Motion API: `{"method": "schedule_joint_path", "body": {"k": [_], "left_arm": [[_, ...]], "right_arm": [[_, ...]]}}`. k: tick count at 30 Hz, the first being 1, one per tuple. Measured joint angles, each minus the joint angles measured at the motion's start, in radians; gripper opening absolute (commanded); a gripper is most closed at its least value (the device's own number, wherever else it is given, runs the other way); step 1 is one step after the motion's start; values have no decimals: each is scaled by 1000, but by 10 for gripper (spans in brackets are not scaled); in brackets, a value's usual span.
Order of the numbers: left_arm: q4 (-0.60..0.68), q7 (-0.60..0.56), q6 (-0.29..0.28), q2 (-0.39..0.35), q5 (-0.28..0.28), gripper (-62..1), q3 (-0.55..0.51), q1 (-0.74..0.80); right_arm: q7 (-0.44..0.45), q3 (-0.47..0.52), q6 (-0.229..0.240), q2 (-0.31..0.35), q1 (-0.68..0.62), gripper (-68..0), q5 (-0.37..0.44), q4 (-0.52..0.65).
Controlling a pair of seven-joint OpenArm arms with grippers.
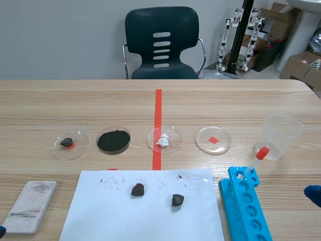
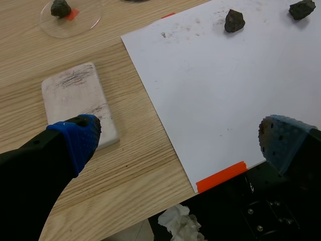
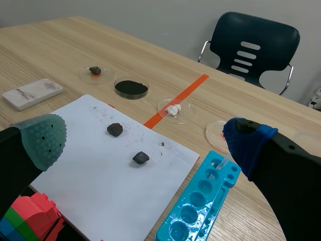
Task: Pick up the middle mineral with the left hand
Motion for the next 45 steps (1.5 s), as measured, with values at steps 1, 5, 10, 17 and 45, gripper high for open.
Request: {"method": "schedule_joint_path", "body": {"k": [1,5,10,17,45], "left_arm": [[0,0,0,0,0,14,0,0],[0,0,0,0,0,14,0,0],[0,0,0,0,0,14,0,0],[0,0,0,0,0,14,0,0],[327,275,-1,0,23,14,0,0]], "right_arm": [[0,0,0,0,0,4,0,0],[0,0,0,0,0,4,0,0],[0,0,0,0,0,4,0,0],[0,0,0,0,0,4,0,0],[0,0,0,0,0,4,0,0]]}}
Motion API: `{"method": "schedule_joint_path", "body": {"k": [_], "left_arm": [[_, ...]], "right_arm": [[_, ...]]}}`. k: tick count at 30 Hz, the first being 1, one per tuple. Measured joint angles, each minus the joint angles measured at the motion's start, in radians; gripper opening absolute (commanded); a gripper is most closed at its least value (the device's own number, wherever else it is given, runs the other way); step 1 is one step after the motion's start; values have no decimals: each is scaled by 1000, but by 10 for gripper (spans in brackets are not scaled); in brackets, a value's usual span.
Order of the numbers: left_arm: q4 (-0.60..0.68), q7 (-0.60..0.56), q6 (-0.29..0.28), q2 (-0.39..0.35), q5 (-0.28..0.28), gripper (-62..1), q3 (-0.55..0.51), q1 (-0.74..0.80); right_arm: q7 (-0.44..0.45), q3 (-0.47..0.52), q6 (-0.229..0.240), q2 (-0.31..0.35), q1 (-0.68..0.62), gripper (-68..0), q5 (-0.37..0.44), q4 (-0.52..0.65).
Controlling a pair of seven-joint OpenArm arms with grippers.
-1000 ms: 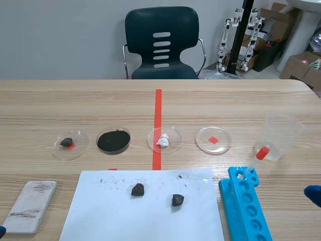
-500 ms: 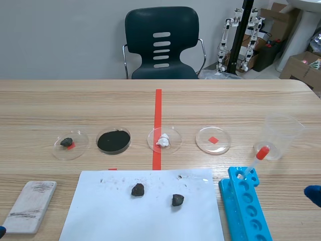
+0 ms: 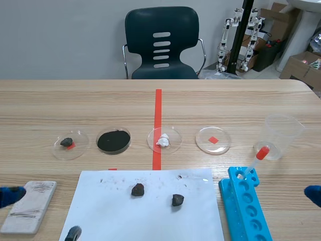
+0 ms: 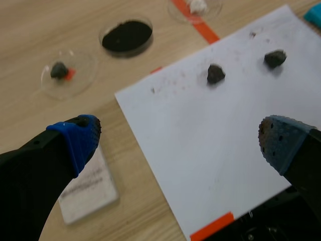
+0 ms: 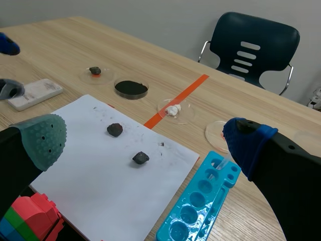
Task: Pick up the middle mineral with the left hand
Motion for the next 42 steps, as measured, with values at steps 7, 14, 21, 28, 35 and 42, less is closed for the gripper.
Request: {"method": "schedule_joint_path", "body": {"k": [7,14,21,28,35,42], "left_arm": [[188,407,4,21,-125,14,56,-155],[166,939,292,36,-193,14,243,-498],[153,1129,580,36,-196,14,516,-764],[-14,1204,786,37,-217,14,708,-959],[-179,1223,822,129,-222,14,781,-1083],[-345,1298,833,208,-223,14,785,-1160]], "right_arm": [[0,0,0,0,0,4,0,0],[0,0,0,0,0,4,0,0],[0,0,0,0,0,4,0,0],[0,0,0,0,0,4,0,0],[0,0,0,0,0,4,0,0],[0,0,0,0,0,4,0,0]]}}
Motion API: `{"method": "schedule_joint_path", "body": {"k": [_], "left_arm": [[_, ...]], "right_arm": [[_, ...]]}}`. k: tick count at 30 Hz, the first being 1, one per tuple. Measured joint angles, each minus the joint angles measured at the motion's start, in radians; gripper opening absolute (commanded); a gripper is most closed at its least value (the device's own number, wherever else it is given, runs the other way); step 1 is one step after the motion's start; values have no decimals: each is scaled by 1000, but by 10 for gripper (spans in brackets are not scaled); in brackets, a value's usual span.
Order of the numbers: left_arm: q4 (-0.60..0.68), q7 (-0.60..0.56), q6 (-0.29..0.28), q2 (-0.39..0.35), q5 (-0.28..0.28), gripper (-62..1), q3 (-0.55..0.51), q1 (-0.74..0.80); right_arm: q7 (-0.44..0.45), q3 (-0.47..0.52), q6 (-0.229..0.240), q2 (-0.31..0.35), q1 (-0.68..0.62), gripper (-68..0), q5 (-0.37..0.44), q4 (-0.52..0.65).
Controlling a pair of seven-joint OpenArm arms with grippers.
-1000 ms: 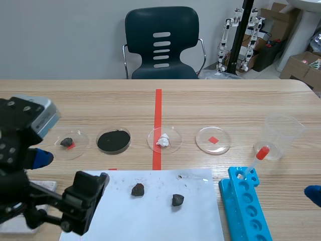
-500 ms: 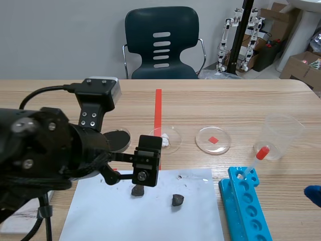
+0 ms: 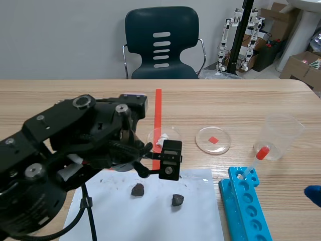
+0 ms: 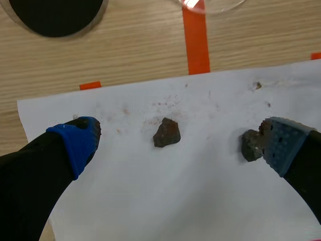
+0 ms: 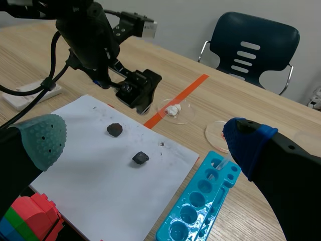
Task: Pick up the middle mineral with the left hand
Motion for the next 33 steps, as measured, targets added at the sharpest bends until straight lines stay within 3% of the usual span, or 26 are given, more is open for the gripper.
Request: {"method": "schedule_joint_path", "body": {"k": [8,14,33], "left_arm": [[-173,81,0,29,5,14,-1,-76],[-234,105,0,61,5,14,-1,-89],[-384,60,0,117,8,14,-1,-95]], "right_arm": [[0,0,0,0,0,4,0,0],[0,0,0,0,0,4,0,0],[0,0,0,0,0,4,0,0]]}}
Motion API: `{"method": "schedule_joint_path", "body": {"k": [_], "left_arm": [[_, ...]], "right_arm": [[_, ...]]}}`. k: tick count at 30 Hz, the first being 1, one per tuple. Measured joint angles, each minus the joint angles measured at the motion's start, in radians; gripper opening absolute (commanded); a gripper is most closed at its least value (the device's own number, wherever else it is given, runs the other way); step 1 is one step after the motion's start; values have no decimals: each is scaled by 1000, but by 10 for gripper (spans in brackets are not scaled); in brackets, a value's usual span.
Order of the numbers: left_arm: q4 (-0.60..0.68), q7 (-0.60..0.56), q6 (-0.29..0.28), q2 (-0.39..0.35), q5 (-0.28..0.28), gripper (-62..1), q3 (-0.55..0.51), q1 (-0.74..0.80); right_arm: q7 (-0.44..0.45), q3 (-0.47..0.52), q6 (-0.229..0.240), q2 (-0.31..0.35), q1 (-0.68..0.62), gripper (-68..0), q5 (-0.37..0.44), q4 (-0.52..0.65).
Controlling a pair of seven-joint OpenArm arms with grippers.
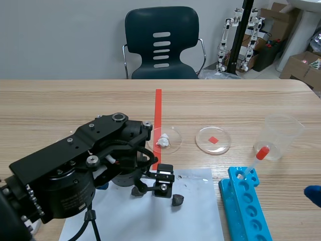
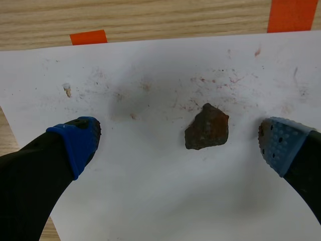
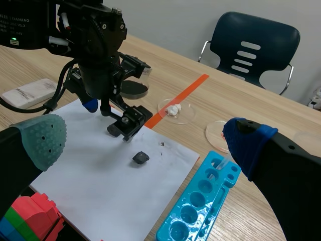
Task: Pick up the middle mineral with the left hand
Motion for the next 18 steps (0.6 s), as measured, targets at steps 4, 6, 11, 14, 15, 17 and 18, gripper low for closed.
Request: {"method": "schedule_joint_path", "body": {"k": [4,6,11,14,15,17,18], "left_arm": [[-18,-11,0,10,0,14,0,-5],[-21,-17,0,11,0,14,0,-5],[-24,-18,0,16,0,14,0,-8],[-24,-19,-2,16,0,14,0,-8],[-24,-19,-3,16,0,14,0,-8],[-24,-20,-3,16,0,14,0,-8],[-24,-20,-3,16,0,14,0,-8]], "right_arm": [[0,0,0,0,0,4,0,0],[0,0,0,0,0,4,0,0],[0,0,0,0,0,4,0,0],[0,0,0,0,0,4,0,0],[0,0,0,0,0,4,0,0],[0,0,0,0,0,4,0,0],[0,0,0,0,0,4,0,0]]}}
